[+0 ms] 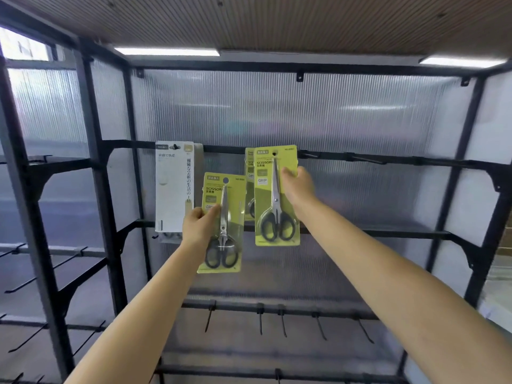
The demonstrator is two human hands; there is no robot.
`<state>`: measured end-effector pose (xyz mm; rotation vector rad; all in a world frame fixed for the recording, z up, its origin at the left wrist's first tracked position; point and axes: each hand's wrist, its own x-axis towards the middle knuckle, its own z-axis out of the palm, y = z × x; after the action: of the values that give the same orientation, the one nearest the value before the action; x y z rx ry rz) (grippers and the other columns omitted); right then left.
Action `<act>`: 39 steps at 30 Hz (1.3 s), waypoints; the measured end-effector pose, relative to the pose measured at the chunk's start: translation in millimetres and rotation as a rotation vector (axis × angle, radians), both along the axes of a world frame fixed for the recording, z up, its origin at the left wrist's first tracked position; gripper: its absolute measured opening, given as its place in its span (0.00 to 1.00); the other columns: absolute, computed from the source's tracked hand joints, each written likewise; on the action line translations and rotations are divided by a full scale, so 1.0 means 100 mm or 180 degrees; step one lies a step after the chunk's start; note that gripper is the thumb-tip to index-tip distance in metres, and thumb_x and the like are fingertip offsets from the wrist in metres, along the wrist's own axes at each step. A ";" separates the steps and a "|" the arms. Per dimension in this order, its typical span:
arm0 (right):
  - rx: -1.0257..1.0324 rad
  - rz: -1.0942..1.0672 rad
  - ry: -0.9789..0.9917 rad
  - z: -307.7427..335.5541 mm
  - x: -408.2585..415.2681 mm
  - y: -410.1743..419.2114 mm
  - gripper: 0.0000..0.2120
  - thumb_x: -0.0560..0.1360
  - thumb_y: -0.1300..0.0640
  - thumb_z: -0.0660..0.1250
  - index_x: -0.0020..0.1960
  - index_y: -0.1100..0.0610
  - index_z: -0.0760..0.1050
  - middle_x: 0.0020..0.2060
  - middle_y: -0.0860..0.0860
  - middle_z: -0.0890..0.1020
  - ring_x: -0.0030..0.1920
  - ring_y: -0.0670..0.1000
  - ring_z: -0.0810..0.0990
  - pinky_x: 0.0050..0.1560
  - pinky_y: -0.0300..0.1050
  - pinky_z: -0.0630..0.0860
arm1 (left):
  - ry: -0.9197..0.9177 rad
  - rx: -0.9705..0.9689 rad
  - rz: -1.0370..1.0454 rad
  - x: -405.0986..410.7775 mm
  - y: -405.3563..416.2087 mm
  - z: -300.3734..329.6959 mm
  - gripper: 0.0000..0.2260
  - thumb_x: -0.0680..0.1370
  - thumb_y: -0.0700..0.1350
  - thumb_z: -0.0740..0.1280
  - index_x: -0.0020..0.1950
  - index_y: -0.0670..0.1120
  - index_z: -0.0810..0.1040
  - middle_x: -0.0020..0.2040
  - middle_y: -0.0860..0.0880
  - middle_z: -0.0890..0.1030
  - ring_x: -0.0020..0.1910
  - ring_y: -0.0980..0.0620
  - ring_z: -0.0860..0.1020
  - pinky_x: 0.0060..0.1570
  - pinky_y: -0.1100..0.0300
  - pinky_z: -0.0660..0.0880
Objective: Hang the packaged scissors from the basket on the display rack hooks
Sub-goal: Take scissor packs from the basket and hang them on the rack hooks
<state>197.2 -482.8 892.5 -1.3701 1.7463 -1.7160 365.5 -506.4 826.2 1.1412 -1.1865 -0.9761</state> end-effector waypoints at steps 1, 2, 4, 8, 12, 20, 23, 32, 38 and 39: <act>0.0008 -0.0004 0.0029 0.00 0.00 -0.04 0.19 0.81 0.52 0.54 0.67 0.62 0.65 0.57 0.53 0.74 0.52 0.50 0.71 0.52 0.46 0.68 | -0.0013 -0.0005 0.0003 0.01 -0.03 0.00 0.17 0.78 0.48 0.65 0.35 0.45 0.62 0.31 0.48 0.63 0.29 0.52 0.61 0.28 0.62 0.61; 0.0012 -0.0008 0.0037 0.00 0.00 -0.07 0.19 0.81 0.51 0.55 0.67 0.61 0.65 0.57 0.53 0.74 0.52 0.51 0.71 0.53 0.47 0.69 | -0.0029 -0.0010 0.0009 0.01 -0.05 0.00 0.17 0.78 0.48 0.65 0.35 0.45 0.62 0.31 0.48 0.63 0.29 0.52 0.61 0.28 0.62 0.61; -0.0015 -0.0014 -0.0004 -0.02 0.00 -0.13 0.18 0.81 0.51 0.55 0.66 0.61 0.66 0.57 0.54 0.75 0.52 0.51 0.72 0.55 0.49 0.70 | -0.0032 -0.0008 0.0014 0.02 -0.10 0.00 0.16 0.77 0.48 0.65 0.35 0.45 0.63 0.32 0.47 0.65 0.29 0.52 0.63 0.28 0.62 0.62; -0.0096 0.0032 -0.0067 -0.04 -0.02 -0.18 0.17 0.81 0.52 0.55 0.65 0.61 0.67 0.51 0.51 0.73 0.50 0.50 0.71 0.52 0.47 0.68 | 0.0040 0.0014 -0.0051 0.01 -0.19 -0.01 0.14 0.77 0.49 0.66 0.38 0.44 0.66 0.34 0.46 0.68 0.31 0.52 0.65 0.30 0.61 0.65; -0.0039 -0.0047 -0.0169 -0.11 -0.07 -0.24 0.17 0.80 0.52 0.56 0.64 0.61 0.69 0.54 0.53 0.76 0.54 0.53 0.75 0.55 0.50 0.70 | 0.0087 -0.0018 -0.0138 -0.02 -0.23 -0.03 0.12 0.77 0.48 0.66 0.40 0.43 0.68 0.34 0.46 0.70 0.33 0.50 0.68 0.31 0.61 0.68; 0.0069 -0.0094 0.0085 -0.18 -0.13 -0.42 0.21 0.81 0.52 0.55 0.69 0.62 0.63 0.61 0.55 0.73 0.61 0.56 0.72 0.59 0.51 0.69 | -0.0011 -0.0050 -0.0158 -0.08 -0.31 -0.05 0.12 0.78 0.49 0.66 0.37 0.46 0.70 0.35 0.48 0.73 0.34 0.51 0.70 0.32 0.61 0.68; 0.0044 -0.0146 0.0223 -0.18 -0.14 -0.58 0.14 0.81 0.52 0.56 0.61 0.61 0.68 0.49 0.55 0.74 0.52 0.54 0.73 0.49 0.47 0.68 | 0.0034 0.0007 -0.0138 -0.05 -0.37 -0.08 0.12 0.78 0.49 0.66 0.38 0.44 0.70 0.36 0.46 0.72 0.35 0.49 0.70 0.32 0.61 0.68; 0.0176 -0.0466 0.0557 -0.12 -0.21 -0.94 0.14 0.80 0.53 0.58 0.58 0.64 0.68 0.46 0.55 0.74 0.45 0.53 0.73 0.42 0.46 0.67 | 0.0127 -0.0019 -0.0291 -0.01 -0.53 -0.08 0.10 0.78 0.48 0.66 0.40 0.44 0.72 0.37 0.47 0.74 0.36 0.51 0.72 0.35 0.60 0.71; 0.0192 -0.0567 0.0580 -0.12 -0.28 -1.13 0.14 0.79 0.51 0.61 0.56 0.62 0.70 0.45 0.53 0.75 0.42 0.51 0.73 0.29 0.39 0.61 | 0.0197 -0.0012 -0.0381 -0.01 -0.65 -0.09 0.08 0.78 0.48 0.65 0.47 0.43 0.75 0.41 0.45 0.78 0.40 0.48 0.77 0.37 0.58 0.76; 0.0201 -0.0586 0.0625 -0.13 -0.29 -1.16 0.13 0.79 0.50 0.61 0.54 0.61 0.70 0.44 0.53 0.75 0.41 0.51 0.73 0.28 0.39 0.61 | 0.0192 -0.0002 -0.0376 0.00 -0.67 -0.10 0.07 0.78 0.48 0.66 0.46 0.44 0.75 0.41 0.46 0.78 0.40 0.48 0.77 0.37 0.58 0.76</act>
<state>168.6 -598.4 879.8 -1.4311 2.0738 -1.6480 365.0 -573.5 816.0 1.0433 -1.2164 -1.0922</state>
